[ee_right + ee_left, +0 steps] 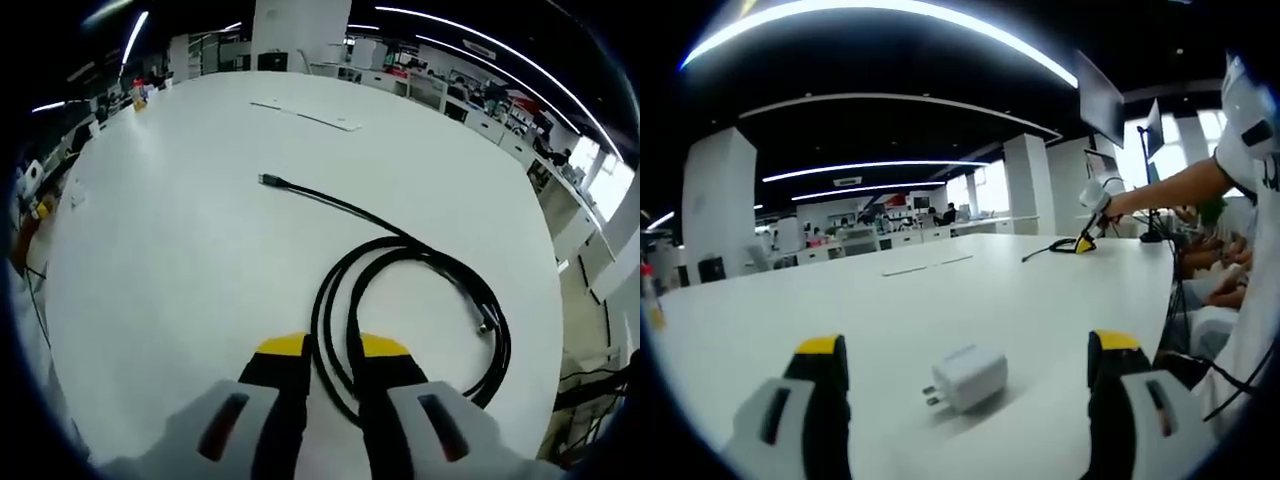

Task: Plug the desk Type‑C cable into the charger adapter.

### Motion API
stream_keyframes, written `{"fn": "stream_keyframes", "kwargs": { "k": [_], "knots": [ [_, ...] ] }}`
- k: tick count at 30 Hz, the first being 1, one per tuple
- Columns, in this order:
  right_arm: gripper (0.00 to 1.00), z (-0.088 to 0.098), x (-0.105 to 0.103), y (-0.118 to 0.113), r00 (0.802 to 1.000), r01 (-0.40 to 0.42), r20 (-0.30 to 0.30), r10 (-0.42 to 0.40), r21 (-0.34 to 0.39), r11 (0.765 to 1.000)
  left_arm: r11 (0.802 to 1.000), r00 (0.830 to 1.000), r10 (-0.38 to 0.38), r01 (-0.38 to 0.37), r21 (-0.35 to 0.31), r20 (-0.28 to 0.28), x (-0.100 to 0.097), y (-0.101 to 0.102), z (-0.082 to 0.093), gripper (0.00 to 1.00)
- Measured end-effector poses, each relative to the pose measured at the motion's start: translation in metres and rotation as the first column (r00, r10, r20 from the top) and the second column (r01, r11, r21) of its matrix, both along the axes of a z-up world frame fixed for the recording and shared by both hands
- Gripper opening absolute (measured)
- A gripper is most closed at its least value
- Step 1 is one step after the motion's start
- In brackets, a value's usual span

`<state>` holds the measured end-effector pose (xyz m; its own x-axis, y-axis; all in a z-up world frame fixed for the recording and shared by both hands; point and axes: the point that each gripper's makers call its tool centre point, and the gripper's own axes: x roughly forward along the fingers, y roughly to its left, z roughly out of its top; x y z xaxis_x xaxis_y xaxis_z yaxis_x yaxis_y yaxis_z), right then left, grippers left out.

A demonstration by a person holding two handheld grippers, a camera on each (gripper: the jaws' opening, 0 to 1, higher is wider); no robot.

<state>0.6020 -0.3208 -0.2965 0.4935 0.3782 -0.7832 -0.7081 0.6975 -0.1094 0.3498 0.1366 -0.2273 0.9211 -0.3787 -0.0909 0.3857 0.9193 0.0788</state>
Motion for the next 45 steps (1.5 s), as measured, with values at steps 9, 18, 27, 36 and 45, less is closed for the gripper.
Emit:
{"fn": "stream_keyframes", "kwargs": {
  "k": [9, 18, 27, 36, 45],
  "knots": [
    [0.06, 0.0, 0.001, 0.003, 1.0, -0.02, -0.005, 0.02, -0.01, 1.0, 1.0, 1.0, 0.001, -0.001, 0.006, -0.002, -0.001, 0.0, 0.0, 1.0],
    [0.04, 0.002, 0.002, 0.002, 0.999, -0.032, 0.001, 0.032, -0.023, 0.999, 1.0, 1.0, 0.008, -0.008, 0.012, -0.001, -0.003, 0.002, 0.0, 1.0],
    [0.03, 0.001, 0.001, 0.002, 0.999, -0.03, 0.013, 0.03, -0.022, 0.999, 1.0, 1.0, 0.015, -0.015, 0.012, -0.002, -0.005, 0.003, -0.001, 1.0],
    [0.03, 0.002, -0.002, 0.002, 0.998, -0.046, 0.035, 0.047, -0.033, 0.998, 1.0, 1.0, 0.016, -0.016, 0.016, -0.003, -0.005, 0.002, 0.001, 1.0],
    [0.03, 0.002, -0.006, 0.003, 0.998, -0.045, 0.042, 0.046, -0.014, 0.999, 1.0, 1.0, 0.018, -0.017, 0.016, -0.01, -0.005, 0.003, -0.001, 1.0]
  ]
}}
